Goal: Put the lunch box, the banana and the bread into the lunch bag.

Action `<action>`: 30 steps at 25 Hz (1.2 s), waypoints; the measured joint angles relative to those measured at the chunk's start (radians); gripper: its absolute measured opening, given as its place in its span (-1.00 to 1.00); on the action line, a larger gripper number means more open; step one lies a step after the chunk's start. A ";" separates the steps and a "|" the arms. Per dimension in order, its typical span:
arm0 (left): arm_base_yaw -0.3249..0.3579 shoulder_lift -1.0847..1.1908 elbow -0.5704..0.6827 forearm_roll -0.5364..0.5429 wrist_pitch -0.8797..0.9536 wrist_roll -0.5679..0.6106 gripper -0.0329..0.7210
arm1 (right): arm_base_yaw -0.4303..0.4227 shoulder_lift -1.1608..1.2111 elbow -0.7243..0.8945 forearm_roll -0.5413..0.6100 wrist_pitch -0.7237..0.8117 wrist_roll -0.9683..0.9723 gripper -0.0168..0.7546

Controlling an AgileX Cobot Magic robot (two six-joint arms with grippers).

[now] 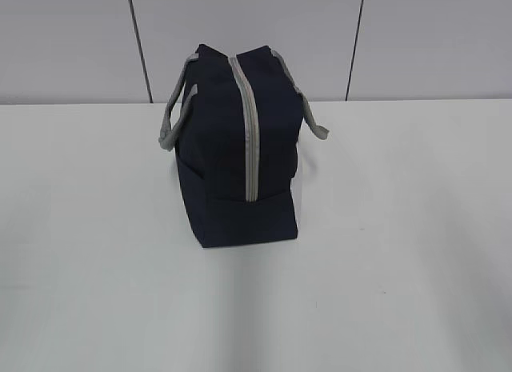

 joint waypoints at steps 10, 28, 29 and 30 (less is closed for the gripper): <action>0.000 0.000 0.000 0.000 0.000 0.000 -0.29 | -0.039 -0.302 0.005 -0.194 0.166 0.149 0.13; 0.000 0.000 0.000 0.001 0.000 0.000 -0.29 | -0.332 -0.604 0.181 -0.123 0.058 0.146 0.13; 0.000 0.000 0.000 0.001 0.000 0.000 -0.29 | -0.334 -0.604 0.190 -0.123 0.068 0.146 0.13; 0.000 0.000 0.000 0.001 0.000 0.000 -0.29 | -0.334 -0.604 0.197 -0.123 0.079 0.146 0.13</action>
